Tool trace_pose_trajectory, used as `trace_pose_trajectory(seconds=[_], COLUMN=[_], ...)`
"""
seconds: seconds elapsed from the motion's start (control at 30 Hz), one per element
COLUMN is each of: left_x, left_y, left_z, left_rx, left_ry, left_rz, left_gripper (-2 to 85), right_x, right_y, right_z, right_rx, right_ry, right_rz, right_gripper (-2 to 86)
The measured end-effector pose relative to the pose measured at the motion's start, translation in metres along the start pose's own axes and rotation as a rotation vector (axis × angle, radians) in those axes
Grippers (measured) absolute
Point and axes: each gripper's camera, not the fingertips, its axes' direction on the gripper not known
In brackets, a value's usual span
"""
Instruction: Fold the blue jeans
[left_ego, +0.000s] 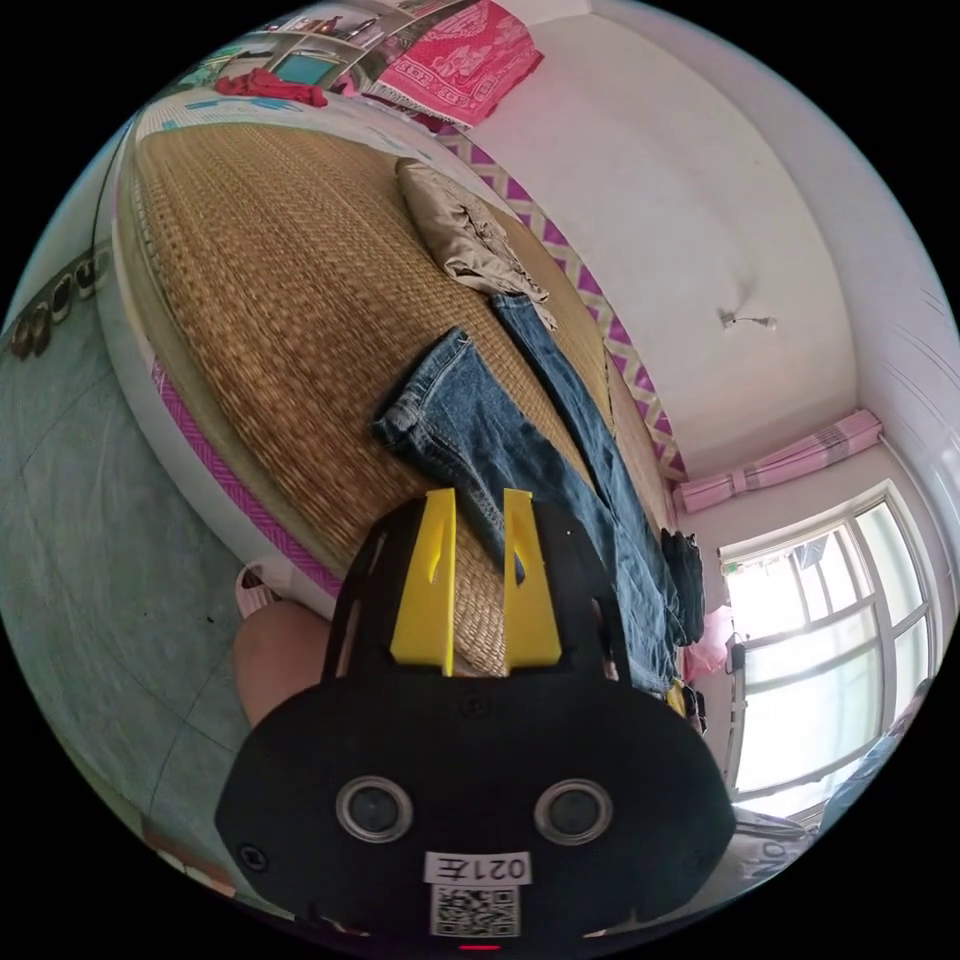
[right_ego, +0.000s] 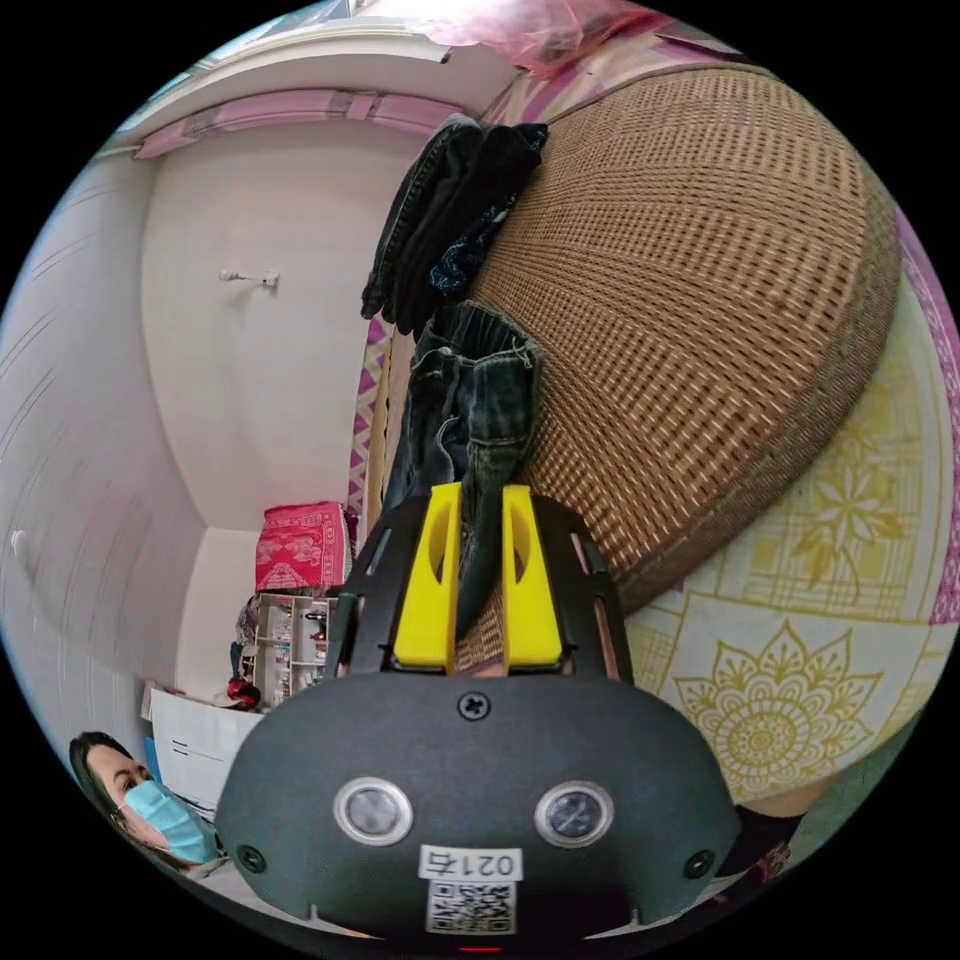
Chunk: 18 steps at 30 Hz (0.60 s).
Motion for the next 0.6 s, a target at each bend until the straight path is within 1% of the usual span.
trace_pose_trajectory(seconds=[0.1,0.17,0.3,0.37,0.47,0.6], left_x=[-0.002,-0.007,-0.008,0.009,0.059,0.133], left_y=[-0.004,-0.007,-0.024,-0.041,-0.086,-0.178], left_z=[0.006,0.007,-0.005,-0.011,-0.012,0.022], left_rx=[0.001,-0.010,-0.054,-0.080,-0.121,-0.139], left_ry=[-0.025,-0.009,0.081,0.101,0.089,0.063], left_rz=[-0.013,-0.014,0.002,0.046,0.145,0.218], left_gripper=[1.4,-0.1,-0.8,-0.9,-0.9,-0.9], right_x=[0.009,0.022,0.026,0.010,-0.026,-0.082], right_y=[-0.011,-0.015,-0.024,-0.037,-0.071,-0.139], right_z=[0.012,0.008,-0.008,-0.014,-0.012,0.012], right_rx=[-0.014,-0.021,-0.057,-0.090,-0.123,-0.142], right_ry=[-0.004,-0.068,-0.214,-0.289,-0.326,-0.335], right_rz=[0.027,0.057,0.042,0.011,-0.039,-0.115], right_gripper=[2.6,0.8,-0.2,-0.1,0.1,0.5])
